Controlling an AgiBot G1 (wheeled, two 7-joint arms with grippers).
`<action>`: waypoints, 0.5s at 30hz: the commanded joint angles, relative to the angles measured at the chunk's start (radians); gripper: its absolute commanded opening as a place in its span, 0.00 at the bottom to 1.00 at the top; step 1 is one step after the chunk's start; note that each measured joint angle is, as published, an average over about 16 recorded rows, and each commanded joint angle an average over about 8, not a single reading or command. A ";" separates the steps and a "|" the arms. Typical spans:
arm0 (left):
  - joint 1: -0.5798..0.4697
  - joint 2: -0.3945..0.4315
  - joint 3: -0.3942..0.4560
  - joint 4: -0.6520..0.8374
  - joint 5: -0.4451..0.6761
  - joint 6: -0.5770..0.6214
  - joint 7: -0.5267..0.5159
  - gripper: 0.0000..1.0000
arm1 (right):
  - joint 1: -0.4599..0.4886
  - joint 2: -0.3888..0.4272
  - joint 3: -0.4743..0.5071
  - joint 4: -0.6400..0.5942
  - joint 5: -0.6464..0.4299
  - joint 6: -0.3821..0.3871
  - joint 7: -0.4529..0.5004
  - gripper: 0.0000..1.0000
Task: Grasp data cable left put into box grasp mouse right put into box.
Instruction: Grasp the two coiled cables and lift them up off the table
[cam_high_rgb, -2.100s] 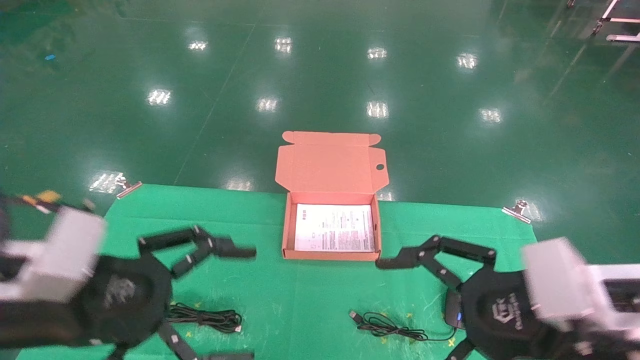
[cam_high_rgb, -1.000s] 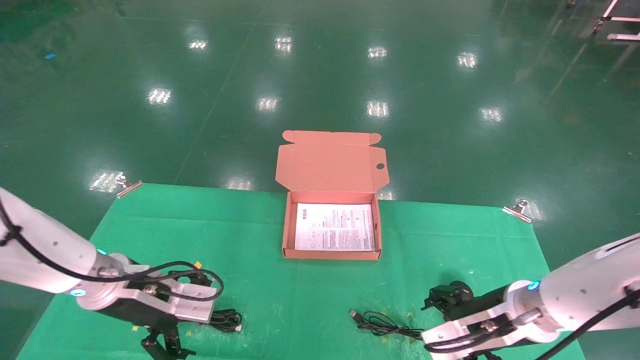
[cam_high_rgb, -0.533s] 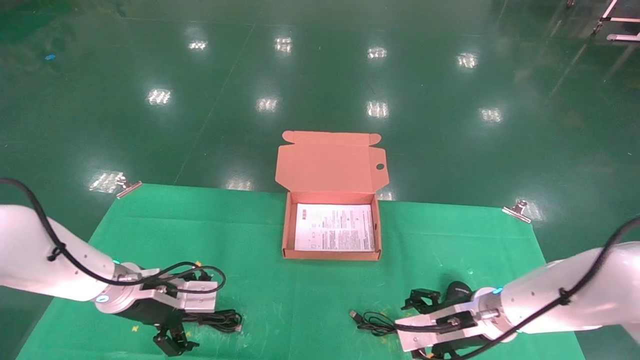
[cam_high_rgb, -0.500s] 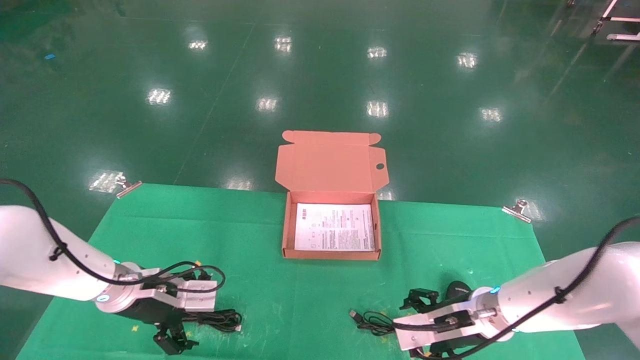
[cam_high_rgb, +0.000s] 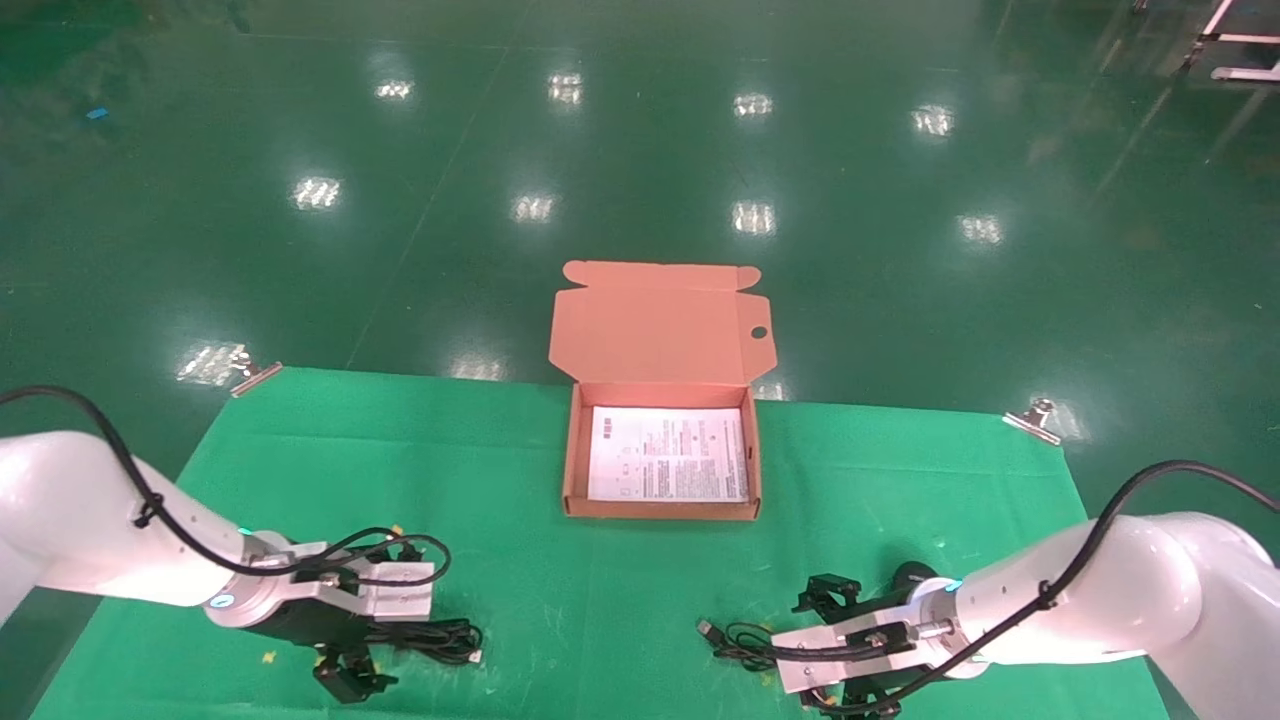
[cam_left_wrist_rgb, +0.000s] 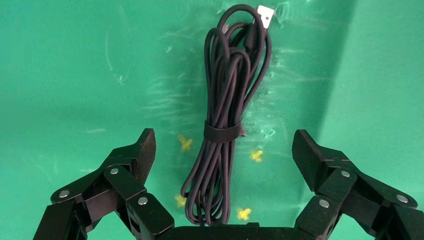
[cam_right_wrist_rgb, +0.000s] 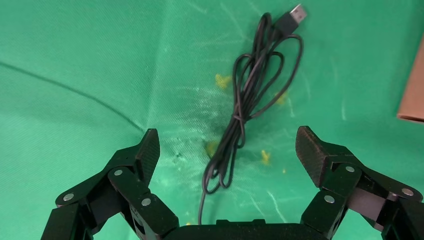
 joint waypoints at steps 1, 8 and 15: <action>0.001 0.013 0.000 0.037 -0.001 -0.017 0.022 0.76 | -0.004 -0.021 -0.005 -0.039 -0.011 0.025 -0.023 0.80; 0.008 0.027 -0.005 0.087 -0.003 -0.055 0.047 0.00 | -0.012 -0.032 0.000 -0.089 -0.024 0.084 -0.041 0.00; 0.008 0.026 -0.006 0.084 -0.004 -0.054 0.048 0.00 | -0.012 -0.031 0.000 -0.086 -0.023 0.081 -0.041 0.00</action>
